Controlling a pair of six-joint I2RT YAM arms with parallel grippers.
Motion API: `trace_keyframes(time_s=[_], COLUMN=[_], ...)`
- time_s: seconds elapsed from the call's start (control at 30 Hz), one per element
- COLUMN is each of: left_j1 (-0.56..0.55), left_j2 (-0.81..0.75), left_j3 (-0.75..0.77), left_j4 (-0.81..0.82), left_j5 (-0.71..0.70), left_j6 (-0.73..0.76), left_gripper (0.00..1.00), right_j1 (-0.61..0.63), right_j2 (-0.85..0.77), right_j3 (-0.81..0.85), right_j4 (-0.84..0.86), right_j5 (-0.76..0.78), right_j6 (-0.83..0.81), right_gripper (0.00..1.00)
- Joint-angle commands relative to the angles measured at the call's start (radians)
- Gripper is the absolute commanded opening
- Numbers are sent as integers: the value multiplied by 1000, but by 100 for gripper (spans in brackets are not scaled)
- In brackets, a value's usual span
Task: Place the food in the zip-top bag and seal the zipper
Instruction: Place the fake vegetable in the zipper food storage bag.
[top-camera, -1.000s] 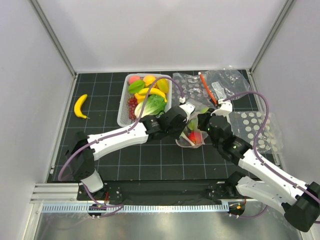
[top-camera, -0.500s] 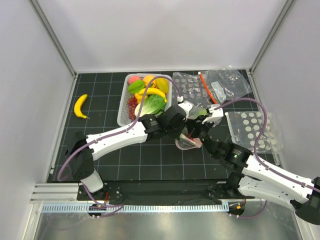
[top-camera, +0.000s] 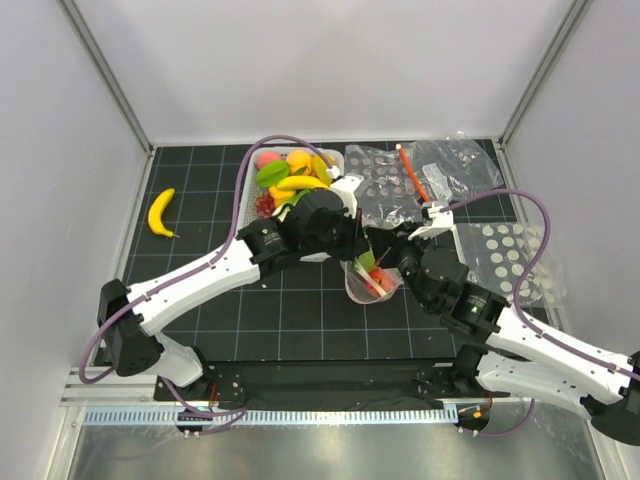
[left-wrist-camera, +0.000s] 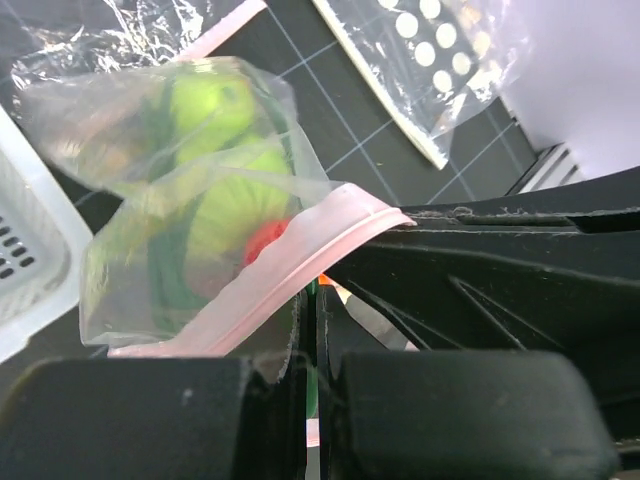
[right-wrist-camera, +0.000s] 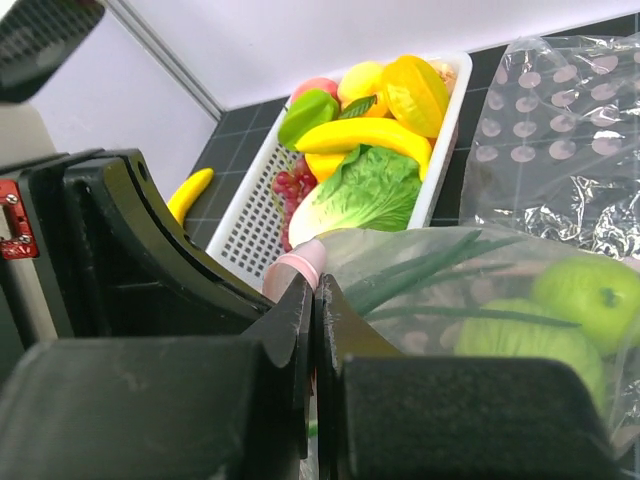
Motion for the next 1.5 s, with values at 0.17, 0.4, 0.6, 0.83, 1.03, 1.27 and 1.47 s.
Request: trace_keyframes(time_s=[0.17,0.4,0.6,0.83,1.03,1.27,1.47], left_j1=[46,91,88,89,89,121,269], left_j2=[76,139,9,-155,-183,-160,-191], left_j3=[139,175,52,-80,-89,-82,-151], left_j4=[-34,-17,46,46,21,-54,-26], left_j5=[-110,-89,-47,-126,-154,-313,-370], left_j6=[-78,-37,-6,49,64,60,-3], left_gripper=[0,60,73,72,68,72,81], right_j1=[9,7,9,9,9,9,6], right_j2=[4,-2,-37,1,-2,-19,-6], right_j3=[122,173,64,41,44,35,41], right_j4=[97,81,127,120,111,100,54], right_j5=[61,128,263,329,338,352,466], right_j6=[115,87,67,72,51,-3,-12], right_gripper=[1,1,1,1,1,1,1])
